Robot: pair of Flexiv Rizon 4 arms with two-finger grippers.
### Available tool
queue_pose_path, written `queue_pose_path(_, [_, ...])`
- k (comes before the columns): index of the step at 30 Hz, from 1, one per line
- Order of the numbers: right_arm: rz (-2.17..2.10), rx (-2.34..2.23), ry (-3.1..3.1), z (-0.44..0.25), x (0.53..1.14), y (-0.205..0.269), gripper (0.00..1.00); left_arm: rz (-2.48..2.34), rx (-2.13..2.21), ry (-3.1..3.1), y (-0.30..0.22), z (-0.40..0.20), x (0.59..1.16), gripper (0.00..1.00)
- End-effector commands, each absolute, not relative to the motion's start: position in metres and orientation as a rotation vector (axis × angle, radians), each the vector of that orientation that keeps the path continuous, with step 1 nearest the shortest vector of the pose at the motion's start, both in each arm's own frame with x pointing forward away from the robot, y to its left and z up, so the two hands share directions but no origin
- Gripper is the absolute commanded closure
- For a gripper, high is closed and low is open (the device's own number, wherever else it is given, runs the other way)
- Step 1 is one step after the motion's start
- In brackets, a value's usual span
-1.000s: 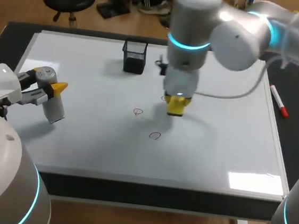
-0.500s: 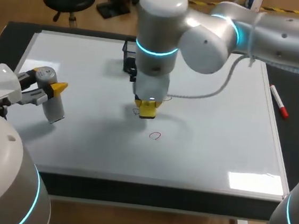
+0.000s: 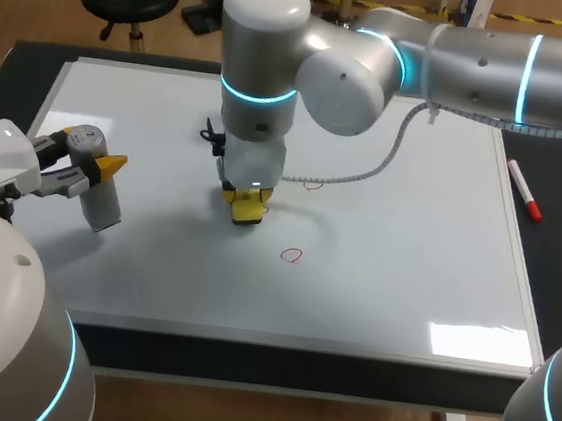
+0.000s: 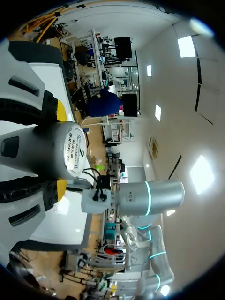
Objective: Pick up the inspection probe, press it on each red-marked spot on the whiteboard one by one, put down the probe, pick up the eraser, and wipe off all the red marks.
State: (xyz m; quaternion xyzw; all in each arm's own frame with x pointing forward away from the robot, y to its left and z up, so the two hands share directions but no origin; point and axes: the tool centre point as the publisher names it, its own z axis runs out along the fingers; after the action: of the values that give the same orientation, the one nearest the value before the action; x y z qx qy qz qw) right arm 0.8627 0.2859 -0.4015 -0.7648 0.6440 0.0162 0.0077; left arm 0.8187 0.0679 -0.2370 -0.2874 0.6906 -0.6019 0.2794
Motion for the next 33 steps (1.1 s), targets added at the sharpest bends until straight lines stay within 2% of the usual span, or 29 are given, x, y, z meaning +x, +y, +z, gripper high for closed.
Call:
queue_pose_path(1, [0.062,-2.402,2.011,-0.406,0.870,0.292,1.00,-1.611,-0.774,1.847,0.066,-0.236,0.820,1.00])
queue_pose_path(19, [0.095,-2.424,2.054,-0.422,0.874,0.292,1.00,-1.611,-0.774,1.847,0.066,-0.236,0.820,1.00])
queue_pose_path(33, [0.090,-2.342,2.172,-0.427,0.870,0.248,1.00,-1.611,-0.774,1.847,0.066,-0.236,0.820,1.00])
